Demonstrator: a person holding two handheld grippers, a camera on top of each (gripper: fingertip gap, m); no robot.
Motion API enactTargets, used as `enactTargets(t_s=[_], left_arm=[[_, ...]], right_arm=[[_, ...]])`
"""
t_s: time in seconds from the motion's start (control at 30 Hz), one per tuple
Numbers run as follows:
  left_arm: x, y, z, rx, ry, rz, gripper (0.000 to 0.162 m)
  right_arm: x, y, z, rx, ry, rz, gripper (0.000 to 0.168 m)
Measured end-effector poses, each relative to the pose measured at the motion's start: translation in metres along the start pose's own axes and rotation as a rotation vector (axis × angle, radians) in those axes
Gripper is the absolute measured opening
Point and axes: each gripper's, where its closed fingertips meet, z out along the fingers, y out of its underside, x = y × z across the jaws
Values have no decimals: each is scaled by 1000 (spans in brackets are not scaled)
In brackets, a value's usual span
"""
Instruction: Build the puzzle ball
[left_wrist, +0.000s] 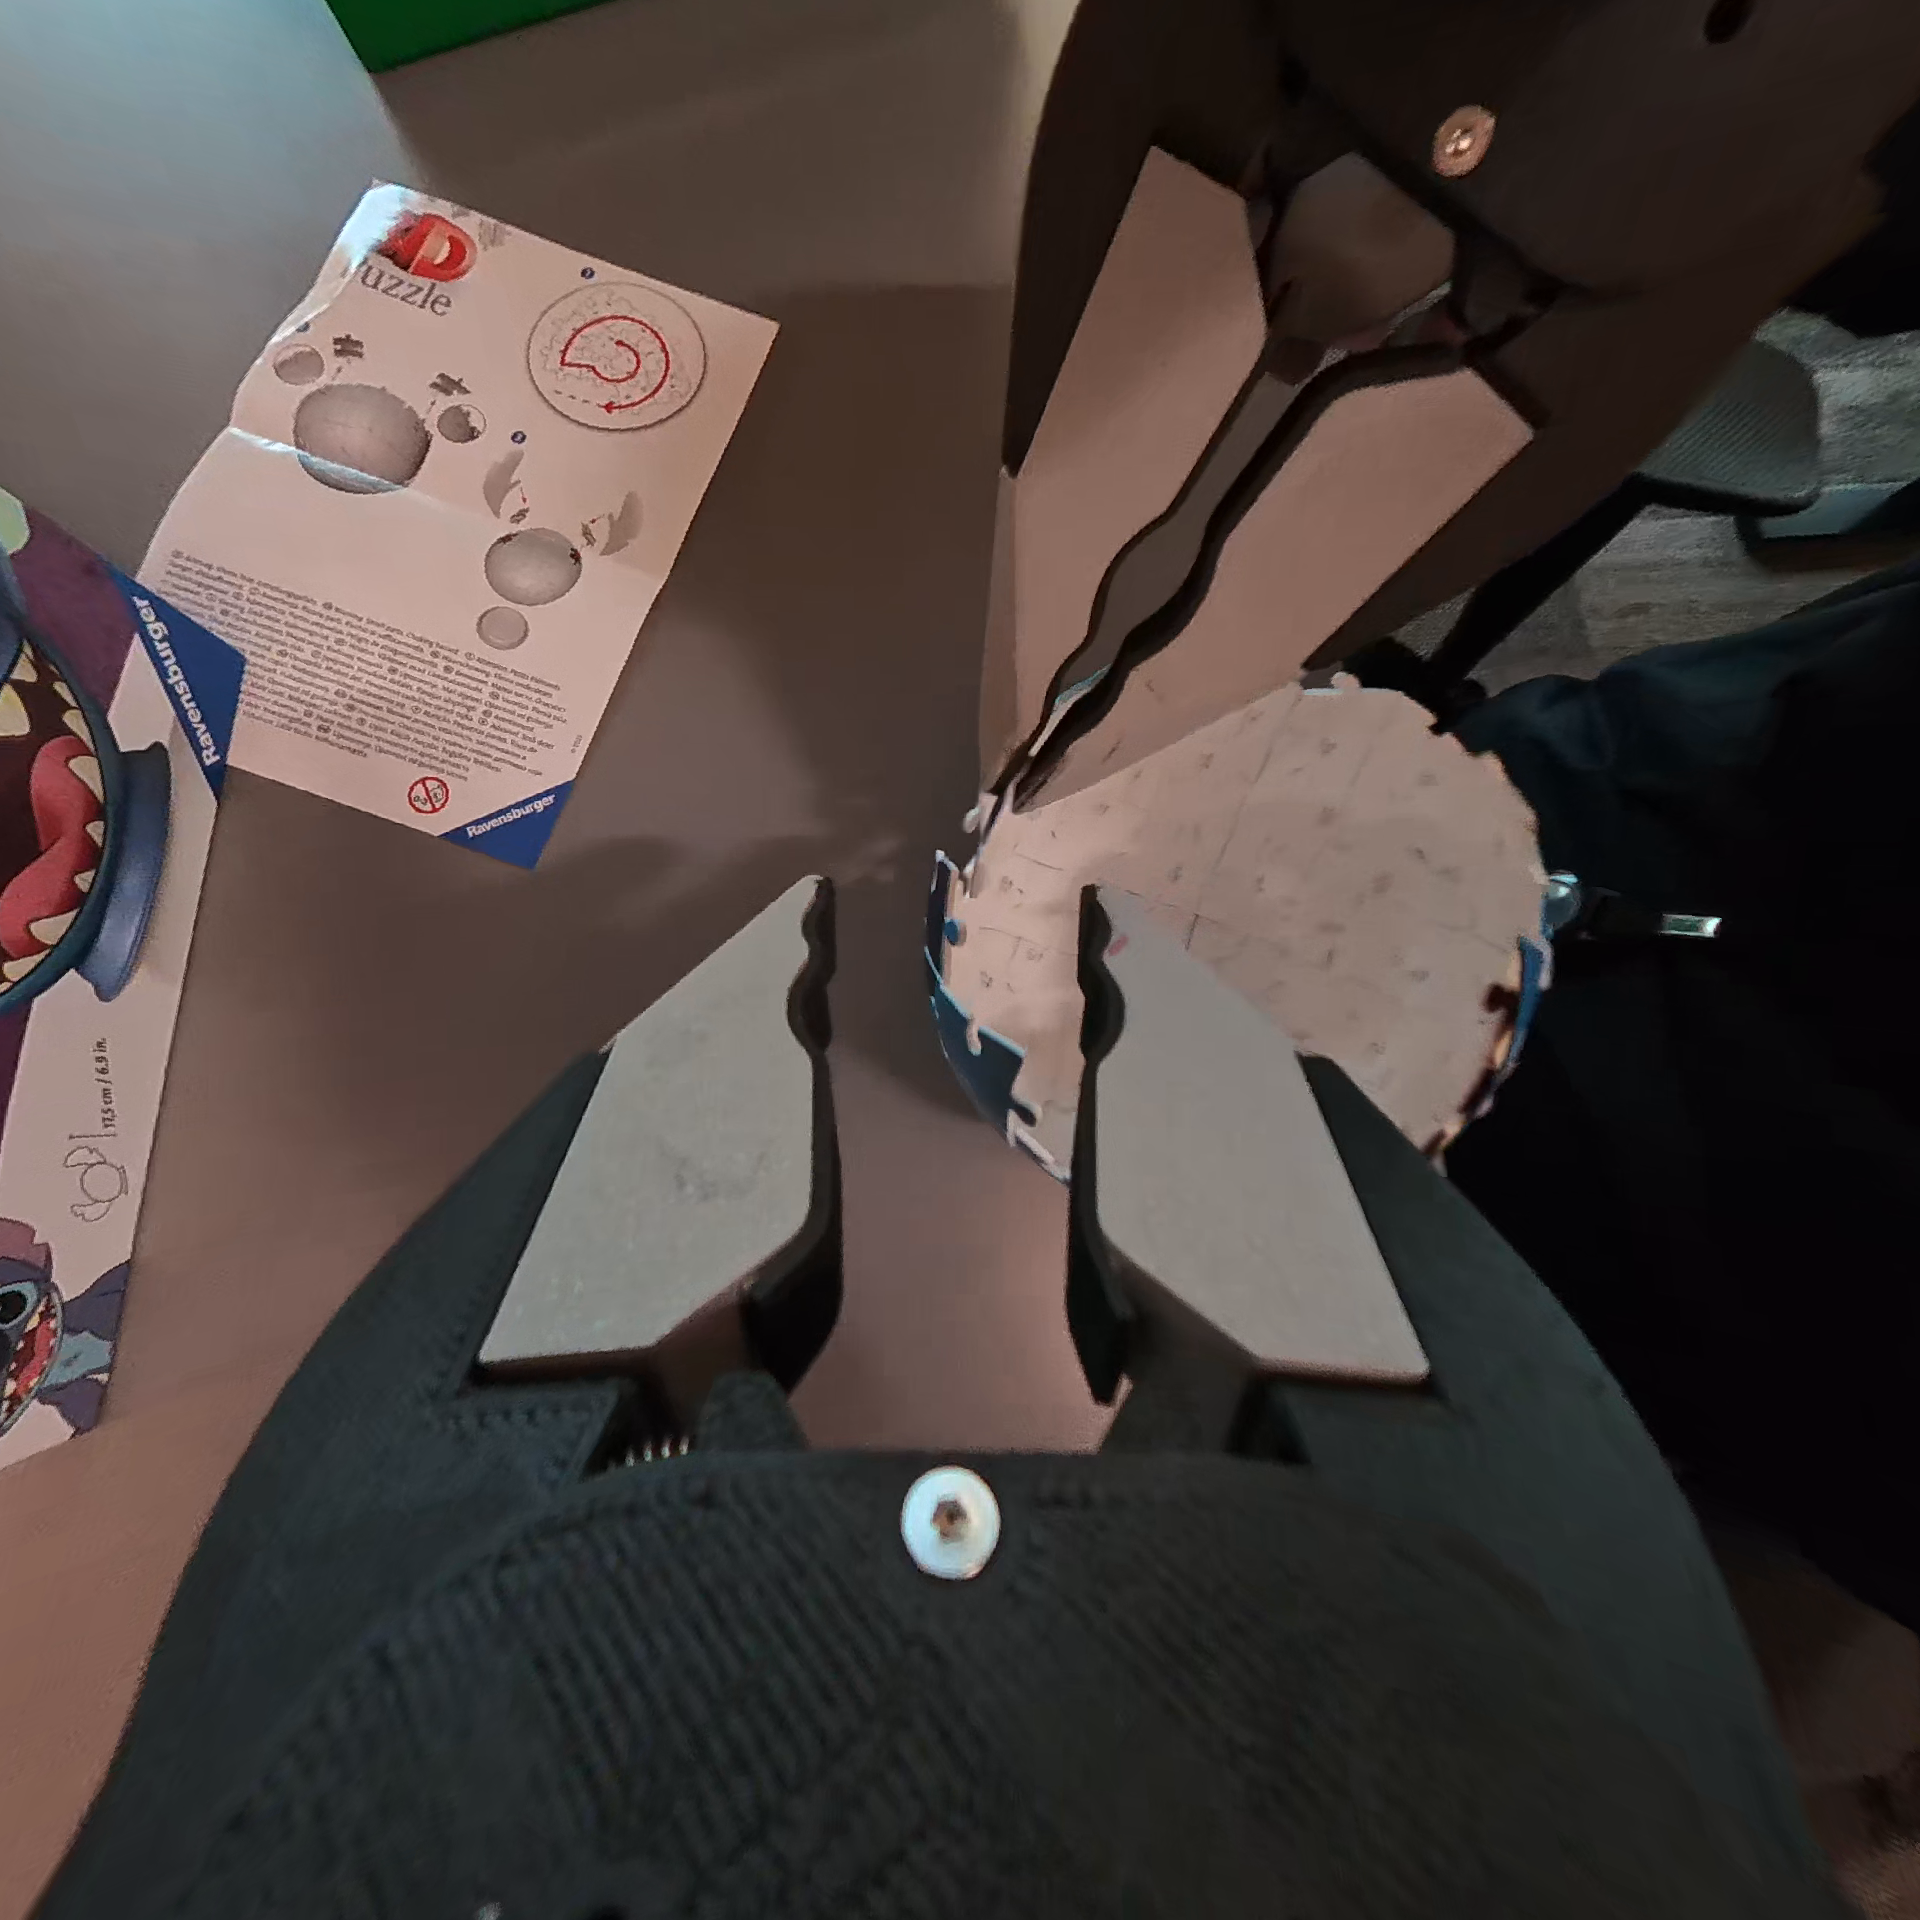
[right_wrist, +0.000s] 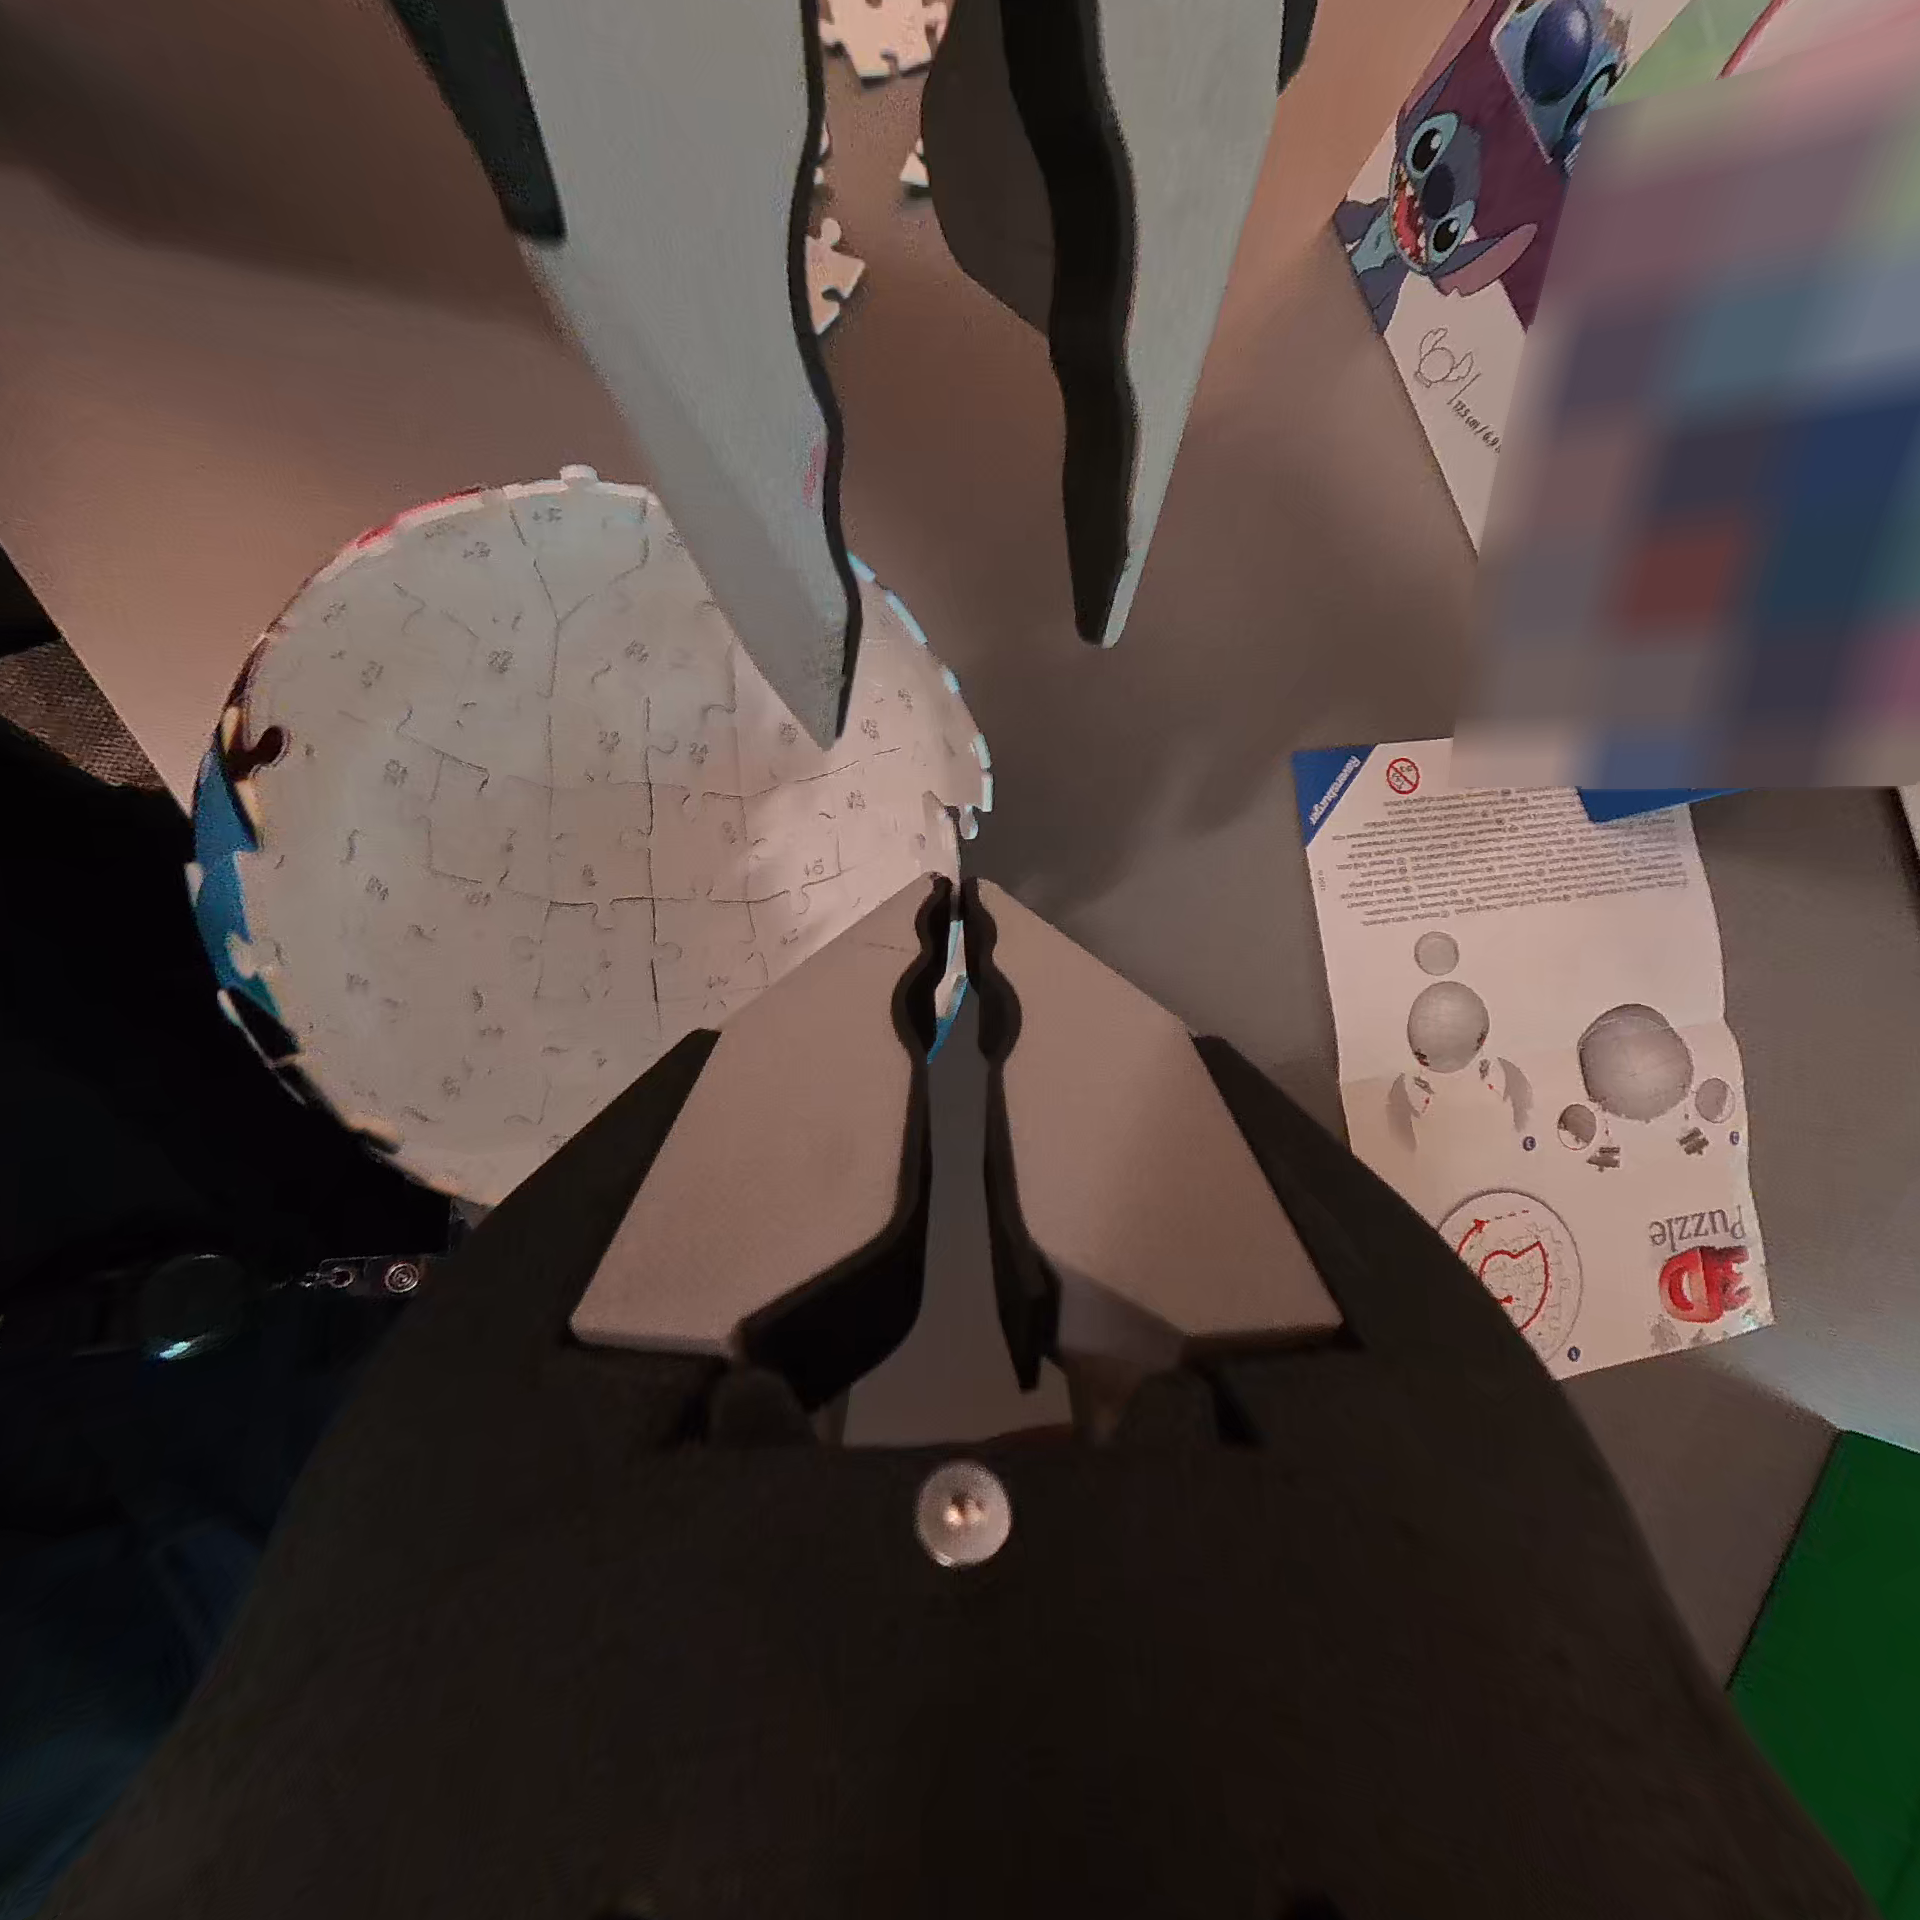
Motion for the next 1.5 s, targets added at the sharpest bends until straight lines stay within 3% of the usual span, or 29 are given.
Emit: enactTargets(t_s=[0.03,0.57,1.5], left_arm=[[-1,1,2,-12,-14,7,44],[1,8,17,-84,-24,28,33],[4,1,32,-119,36,56,20]], right_arm=[[1,0,0,-8,0,0,0],[2,5,13,-130,-50,5,0],[2,4,6,-77,-95,24,0]])
